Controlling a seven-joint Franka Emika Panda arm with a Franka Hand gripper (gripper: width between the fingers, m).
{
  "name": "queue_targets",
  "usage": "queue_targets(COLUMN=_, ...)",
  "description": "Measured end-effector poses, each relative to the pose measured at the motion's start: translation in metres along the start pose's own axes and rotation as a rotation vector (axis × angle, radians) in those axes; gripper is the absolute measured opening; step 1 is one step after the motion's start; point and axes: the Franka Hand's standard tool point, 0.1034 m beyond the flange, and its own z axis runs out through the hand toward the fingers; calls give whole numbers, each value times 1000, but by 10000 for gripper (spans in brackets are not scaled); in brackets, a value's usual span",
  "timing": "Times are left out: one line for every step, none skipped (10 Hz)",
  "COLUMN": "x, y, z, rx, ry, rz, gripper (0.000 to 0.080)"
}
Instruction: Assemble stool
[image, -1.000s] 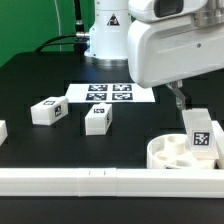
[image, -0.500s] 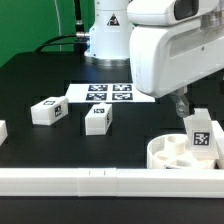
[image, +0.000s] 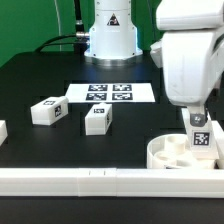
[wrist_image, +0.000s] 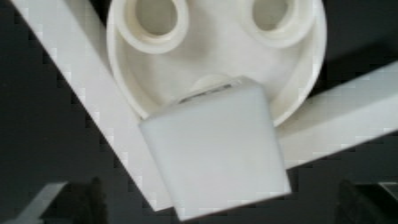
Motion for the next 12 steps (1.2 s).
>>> queue_targets(x=-4, y=1, z=2, rx=-2, ry=-13, rz=-109, gripper=649)
queue_targets(x=-5, y=1, z=4, rx=0, ry=-15, rz=-107, gripper=649)
queue_targets(x=-6, y=0, z=7, rx=4, ry=-17, rz=-106, gripper=649)
queue_targets(x=-8, y=0, z=9, rx=7, ry=-18, rz=-104, gripper=649)
queue_targets(x=-8, y=-1, z=10, rx=10, ry=-19, rz=-102, gripper=649)
queue_targets(x=-8, y=-1, z=12, rx=12, ry=-20, rz=-100, gripper=637)
queue_targets(x=-8, y=-2, z=13, rx=14, ry=-21, rz=-99, gripper=637)
queue_targets(x=-8, y=-3, z=16, rx=17, ry=-22, rz=-100, gripper=467)
queue_targets(x=-7, y=-2, z=17, rx=17, ry=-21, rz=-100, gripper=338)
queue_targets(x=-7, y=-2, z=17, rx=20, ry=-22, rz=-96, gripper=338)
queue_targets(x=-8, y=-2, z=17, rx=19, ry=-22, rz=-76, gripper=338)
queue_targets(x=-8, y=-2, z=17, rx=19, ry=-22, rz=-76, gripper=338)
